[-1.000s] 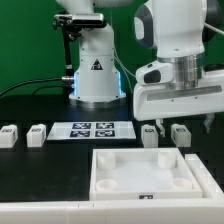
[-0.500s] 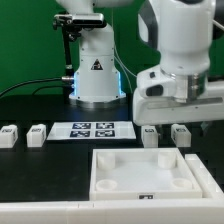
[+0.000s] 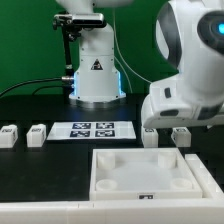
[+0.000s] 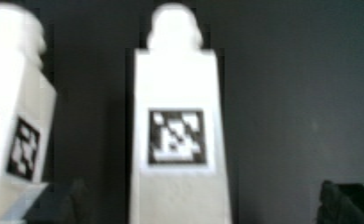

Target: Assemble one leg

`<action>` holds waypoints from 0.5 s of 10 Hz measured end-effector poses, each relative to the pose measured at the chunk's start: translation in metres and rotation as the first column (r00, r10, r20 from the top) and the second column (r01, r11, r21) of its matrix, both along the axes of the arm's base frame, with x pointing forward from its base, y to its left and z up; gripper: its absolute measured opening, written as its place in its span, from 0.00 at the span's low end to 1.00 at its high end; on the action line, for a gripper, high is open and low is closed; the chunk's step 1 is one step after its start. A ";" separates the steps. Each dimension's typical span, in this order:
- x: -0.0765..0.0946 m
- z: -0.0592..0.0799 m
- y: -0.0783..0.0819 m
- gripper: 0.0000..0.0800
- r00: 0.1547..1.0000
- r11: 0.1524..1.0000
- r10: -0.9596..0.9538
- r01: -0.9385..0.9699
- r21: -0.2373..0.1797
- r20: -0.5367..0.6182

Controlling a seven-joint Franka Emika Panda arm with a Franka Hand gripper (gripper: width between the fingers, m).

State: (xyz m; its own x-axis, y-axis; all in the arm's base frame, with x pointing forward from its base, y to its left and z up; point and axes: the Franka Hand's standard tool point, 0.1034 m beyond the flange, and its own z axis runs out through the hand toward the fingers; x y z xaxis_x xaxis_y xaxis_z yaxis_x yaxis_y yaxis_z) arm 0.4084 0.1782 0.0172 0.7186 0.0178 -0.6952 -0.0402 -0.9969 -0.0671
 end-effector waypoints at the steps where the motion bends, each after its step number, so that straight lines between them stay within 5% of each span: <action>1: 0.000 -0.005 -0.001 0.81 1.000 1.000 -0.004 0.004 0.001 0.017; 5: -0.015 -0.013 -0.003 0.81 1.000 1.000 -0.003 0.003 -0.007 0.007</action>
Offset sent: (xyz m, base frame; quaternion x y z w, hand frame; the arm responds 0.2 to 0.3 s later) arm -0.0165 -0.0043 -0.0199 -0.0096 0.0070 0.0176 0.9998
